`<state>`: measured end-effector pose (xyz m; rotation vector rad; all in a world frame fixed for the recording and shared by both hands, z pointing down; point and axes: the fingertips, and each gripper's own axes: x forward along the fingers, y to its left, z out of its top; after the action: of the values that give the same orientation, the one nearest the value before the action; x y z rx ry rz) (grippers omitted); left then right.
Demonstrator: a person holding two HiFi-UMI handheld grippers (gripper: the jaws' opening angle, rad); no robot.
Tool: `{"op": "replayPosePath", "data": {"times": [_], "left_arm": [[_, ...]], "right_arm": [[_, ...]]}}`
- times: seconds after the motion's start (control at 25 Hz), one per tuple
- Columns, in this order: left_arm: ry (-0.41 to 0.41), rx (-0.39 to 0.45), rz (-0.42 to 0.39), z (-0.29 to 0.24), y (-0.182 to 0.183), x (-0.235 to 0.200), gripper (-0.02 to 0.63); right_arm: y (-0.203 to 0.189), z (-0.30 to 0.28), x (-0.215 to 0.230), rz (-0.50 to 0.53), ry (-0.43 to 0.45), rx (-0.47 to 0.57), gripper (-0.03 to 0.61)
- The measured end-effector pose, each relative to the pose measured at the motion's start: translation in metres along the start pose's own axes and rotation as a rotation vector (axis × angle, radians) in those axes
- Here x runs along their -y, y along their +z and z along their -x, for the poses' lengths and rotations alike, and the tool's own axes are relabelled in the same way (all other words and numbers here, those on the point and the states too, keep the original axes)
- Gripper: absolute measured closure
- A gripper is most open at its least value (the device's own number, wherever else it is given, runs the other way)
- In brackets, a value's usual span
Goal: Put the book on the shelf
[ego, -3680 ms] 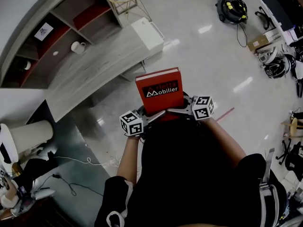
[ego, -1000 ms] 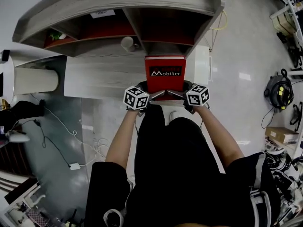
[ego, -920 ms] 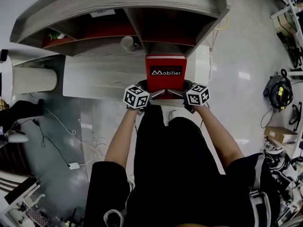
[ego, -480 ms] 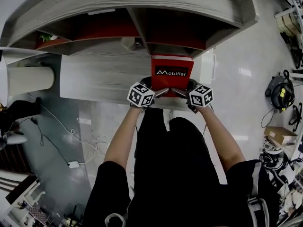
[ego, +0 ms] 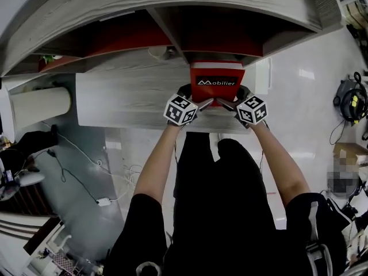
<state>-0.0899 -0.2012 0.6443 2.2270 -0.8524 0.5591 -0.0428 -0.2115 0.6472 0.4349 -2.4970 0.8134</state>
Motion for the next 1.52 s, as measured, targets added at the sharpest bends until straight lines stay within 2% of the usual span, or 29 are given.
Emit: {"op": "replayPosePath", "data": {"times": [0.32, 0.8, 1.28, 1.52], "left_arm": [[0.031, -0.006, -0.062, -0.011, 0.002, -0.037, 0.288], [0.053, 0.037, -0.096, -0.016, 0.019, -0.066, 0.285], [0.081, 0.040, -0.082, -0.008, 0.012, -0.066, 0.285], [0.143, 0.062, -0.024, 0.005, 0.000, -0.070, 0.287]], "right_arm": [[0.007, -0.029, 0.023, 0.059, -0.071, -0.018, 0.247], [0.027, -0.047, 0.044, 0.102, -0.098, 0.031, 0.244], [0.027, -0.044, 0.042, 0.148, -0.123, 0.017, 0.236], [0.025, -0.042, 0.041, 0.166, -0.149, 0.011, 0.239]]}}
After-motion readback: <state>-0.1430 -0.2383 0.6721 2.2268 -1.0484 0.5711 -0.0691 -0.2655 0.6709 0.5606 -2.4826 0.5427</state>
